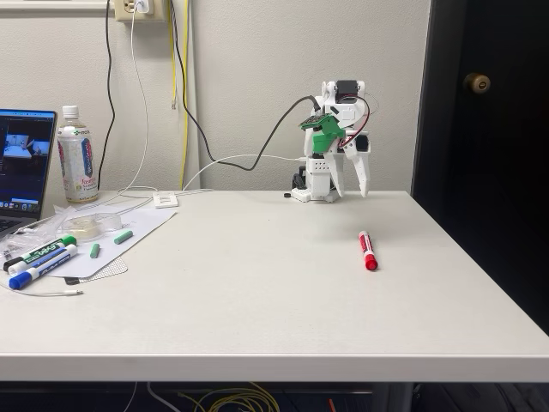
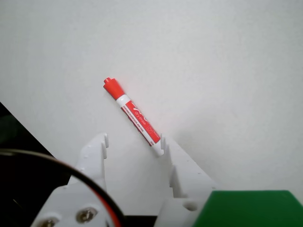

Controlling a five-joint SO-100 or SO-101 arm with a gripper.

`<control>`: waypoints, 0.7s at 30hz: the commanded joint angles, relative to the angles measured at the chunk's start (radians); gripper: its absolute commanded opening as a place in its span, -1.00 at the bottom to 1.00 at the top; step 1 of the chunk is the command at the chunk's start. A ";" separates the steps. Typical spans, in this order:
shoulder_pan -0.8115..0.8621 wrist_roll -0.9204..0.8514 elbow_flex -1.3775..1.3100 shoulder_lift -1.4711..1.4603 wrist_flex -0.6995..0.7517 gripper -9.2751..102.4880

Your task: Pick up the red marker.

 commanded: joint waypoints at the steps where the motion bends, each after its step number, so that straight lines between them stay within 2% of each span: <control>1: -0.020 0.071 -0.018 0.067 -0.043 -0.36; 21: -0.040 0.313 -0.106 0.084 -0.124 -0.36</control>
